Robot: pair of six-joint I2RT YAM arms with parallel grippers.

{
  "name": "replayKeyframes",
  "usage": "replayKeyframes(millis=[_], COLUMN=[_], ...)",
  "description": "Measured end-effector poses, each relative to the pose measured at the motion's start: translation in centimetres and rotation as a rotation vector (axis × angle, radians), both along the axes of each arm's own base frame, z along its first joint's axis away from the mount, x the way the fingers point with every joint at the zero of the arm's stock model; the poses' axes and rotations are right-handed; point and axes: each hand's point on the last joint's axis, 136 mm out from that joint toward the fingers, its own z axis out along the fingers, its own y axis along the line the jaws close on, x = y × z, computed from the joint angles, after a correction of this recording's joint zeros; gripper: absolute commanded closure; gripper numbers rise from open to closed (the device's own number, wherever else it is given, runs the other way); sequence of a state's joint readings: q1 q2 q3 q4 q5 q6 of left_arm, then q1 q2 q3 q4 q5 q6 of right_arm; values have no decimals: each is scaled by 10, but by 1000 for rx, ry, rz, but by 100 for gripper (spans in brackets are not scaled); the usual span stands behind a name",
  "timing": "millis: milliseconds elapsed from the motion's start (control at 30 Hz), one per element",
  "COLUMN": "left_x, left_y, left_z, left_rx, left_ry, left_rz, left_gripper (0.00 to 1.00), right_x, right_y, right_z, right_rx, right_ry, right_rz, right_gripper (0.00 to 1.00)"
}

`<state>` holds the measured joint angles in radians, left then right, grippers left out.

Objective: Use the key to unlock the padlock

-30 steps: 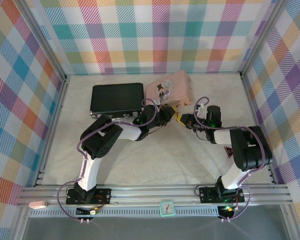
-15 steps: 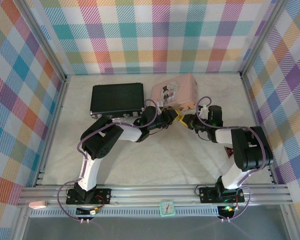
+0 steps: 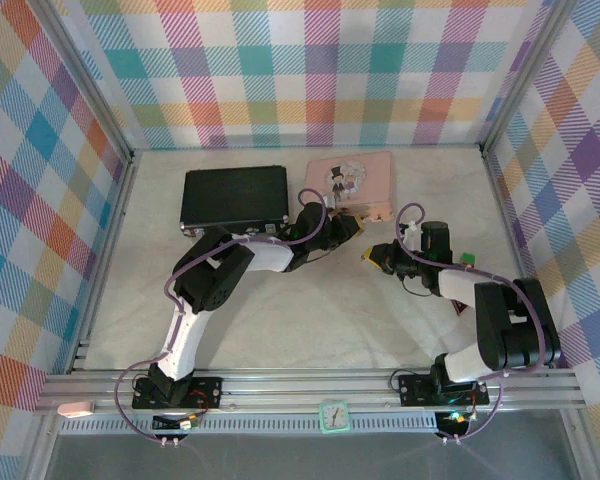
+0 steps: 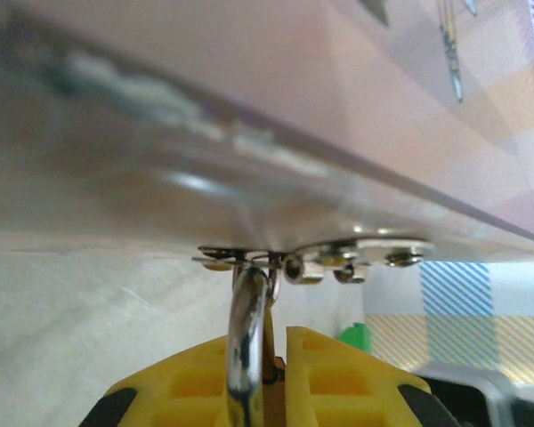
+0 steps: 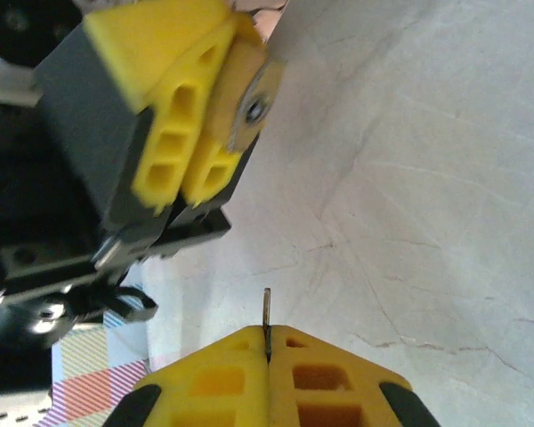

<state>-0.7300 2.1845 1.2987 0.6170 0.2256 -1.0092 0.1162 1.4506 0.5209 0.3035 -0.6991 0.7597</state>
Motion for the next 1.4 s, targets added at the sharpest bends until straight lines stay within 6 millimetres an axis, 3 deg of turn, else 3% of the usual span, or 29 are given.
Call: replayKeyframes(millis=[133, 233, 367, 433, 667, 800, 900, 1133, 1267, 1400], left_x=[-1, -8, -8, -8, -15, -36, -54, -55, -55, -56], left_y=[4, 8, 9, 9, 14, 35, 53, 70, 69, 62], left_z=[-12, -34, -38, -39, -41, -38, -20, 67, 83, 84], left_rx=[67, 153, 194, 201, 196, 177, 146, -139, -306, -425], left_ry=[-4, 20, 3, 2, 28, 92, 125, 49, 51, 94], left_rz=[7, 5, 20, 24, 21, 12, -11, -83, -135, -169], left_gripper=[100, 100, 93, 88, 51, 49, 49, 54, 53, 52], right_x=[-6, -4, 3, 5, 3, 0, 0, -5, -10, -16], right_y=[-1, 0, 1, 2, 9, 15, 20, 28, 37, 49], right_z=[-1, 2, 12, 16, 34, 56, 74, 96, 103, 104], right_rx=[-35, -49, -56, -58, -33, -10, 6, 56, 97, 118], right_ry=[-9, -20, -57, -68, -121, -191, -253, -331, -351, -358], right_rz=[32, 48, 67, 74, 149, 224, 275, 368, 436, 504], right_gripper=[100, 100, 100, 100, 100, 100, 100, 100, 100, 100])
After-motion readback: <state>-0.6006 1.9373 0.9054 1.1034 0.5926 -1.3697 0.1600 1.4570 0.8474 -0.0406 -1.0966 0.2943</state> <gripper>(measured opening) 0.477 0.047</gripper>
